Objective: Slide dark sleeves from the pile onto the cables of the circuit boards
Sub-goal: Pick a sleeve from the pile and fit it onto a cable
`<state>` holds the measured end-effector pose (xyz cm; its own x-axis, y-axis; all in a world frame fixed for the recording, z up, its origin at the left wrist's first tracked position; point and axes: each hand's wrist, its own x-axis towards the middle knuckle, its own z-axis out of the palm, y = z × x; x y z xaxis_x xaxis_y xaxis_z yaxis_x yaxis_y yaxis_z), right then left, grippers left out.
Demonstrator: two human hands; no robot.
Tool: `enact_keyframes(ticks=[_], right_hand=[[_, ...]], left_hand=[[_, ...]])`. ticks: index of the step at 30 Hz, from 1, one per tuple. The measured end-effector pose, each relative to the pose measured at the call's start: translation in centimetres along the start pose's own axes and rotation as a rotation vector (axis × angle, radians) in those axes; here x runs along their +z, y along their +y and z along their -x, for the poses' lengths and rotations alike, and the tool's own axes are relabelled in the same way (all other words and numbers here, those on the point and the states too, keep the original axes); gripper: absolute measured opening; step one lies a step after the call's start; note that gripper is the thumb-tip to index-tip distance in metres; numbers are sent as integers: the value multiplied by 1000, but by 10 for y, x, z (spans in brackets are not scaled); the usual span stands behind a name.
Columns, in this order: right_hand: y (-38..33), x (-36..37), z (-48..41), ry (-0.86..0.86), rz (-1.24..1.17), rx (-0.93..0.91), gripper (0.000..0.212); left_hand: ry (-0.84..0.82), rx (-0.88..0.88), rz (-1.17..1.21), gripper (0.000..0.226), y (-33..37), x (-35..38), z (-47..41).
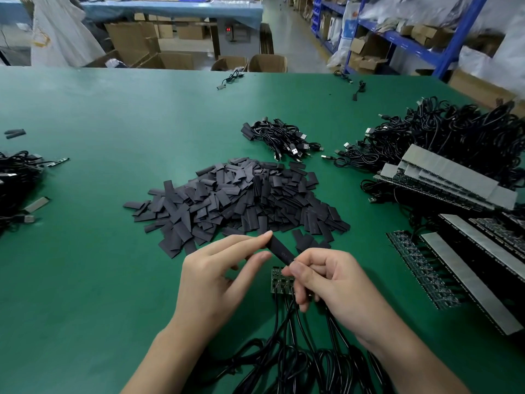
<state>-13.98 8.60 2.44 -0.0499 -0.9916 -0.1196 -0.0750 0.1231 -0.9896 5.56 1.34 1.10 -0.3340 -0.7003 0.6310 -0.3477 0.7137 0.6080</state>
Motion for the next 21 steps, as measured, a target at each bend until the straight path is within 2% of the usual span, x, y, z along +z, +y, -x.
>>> enact_keyframes(ticks=[4,8,10,12,16,19,21], right_hand=[[0,-1,0,3,22,-12,21],[0,2,1,-4,106,-55,15],[0,2,2,-18,175,-87,16],[-1,-4,4,-15,347,-153,21],[-7,-26,4,-12,672,-281,28],[-4,-35,2,-33,761,-299,35],[-1,-36,0,-15,746,-286,27]], left_hand=[[5,-53,47,20,1,0,-2],[-2,-394,423,11,7,3,-4],[-7,-489,622,12,11,5,-5],[13,-528,735,13,11,4,-7],[158,-632,837,14,8,0,-9],[220,-685,886,18,5,-2,-10],[232,-701,896,17,3,-2,-9]])
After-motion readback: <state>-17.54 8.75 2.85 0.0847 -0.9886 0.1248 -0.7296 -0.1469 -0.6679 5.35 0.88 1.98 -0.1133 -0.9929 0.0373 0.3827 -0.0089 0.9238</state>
